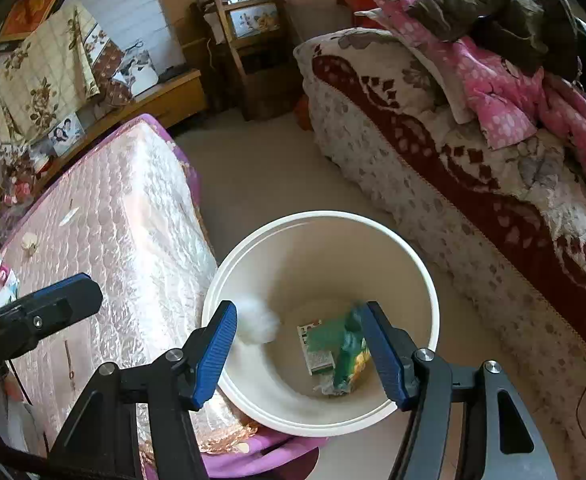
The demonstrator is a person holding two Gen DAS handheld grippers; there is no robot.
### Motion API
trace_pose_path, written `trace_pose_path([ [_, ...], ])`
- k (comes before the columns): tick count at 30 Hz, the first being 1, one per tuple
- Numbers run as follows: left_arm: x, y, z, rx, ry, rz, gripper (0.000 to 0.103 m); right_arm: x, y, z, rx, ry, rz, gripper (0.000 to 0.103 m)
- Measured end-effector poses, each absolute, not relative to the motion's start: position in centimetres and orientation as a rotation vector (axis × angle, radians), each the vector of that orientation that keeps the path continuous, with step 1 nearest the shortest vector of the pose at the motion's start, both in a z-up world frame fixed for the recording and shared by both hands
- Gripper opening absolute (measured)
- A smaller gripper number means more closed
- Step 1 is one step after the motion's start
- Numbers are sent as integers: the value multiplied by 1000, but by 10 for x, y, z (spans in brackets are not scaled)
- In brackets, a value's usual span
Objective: Collect trash
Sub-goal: 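Carry packet and bag over the white bucket and open both tools, then move both tools back over the remaining trash on the mattress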
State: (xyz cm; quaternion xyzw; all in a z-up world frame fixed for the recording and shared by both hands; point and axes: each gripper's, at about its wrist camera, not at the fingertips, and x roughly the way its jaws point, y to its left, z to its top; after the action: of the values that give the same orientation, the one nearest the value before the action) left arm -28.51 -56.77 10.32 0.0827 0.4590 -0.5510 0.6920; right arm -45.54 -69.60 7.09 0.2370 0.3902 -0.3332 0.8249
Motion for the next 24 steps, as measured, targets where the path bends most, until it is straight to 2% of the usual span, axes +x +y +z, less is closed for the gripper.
trace_pose_path([
  [14,-262,-519,103,239,945,-1049,65,-424,-659,70,449,857,-645,62],
  [24,-228,-456,109,202,918,-926,65,-386,-619,78,407,859,-570,63],
])
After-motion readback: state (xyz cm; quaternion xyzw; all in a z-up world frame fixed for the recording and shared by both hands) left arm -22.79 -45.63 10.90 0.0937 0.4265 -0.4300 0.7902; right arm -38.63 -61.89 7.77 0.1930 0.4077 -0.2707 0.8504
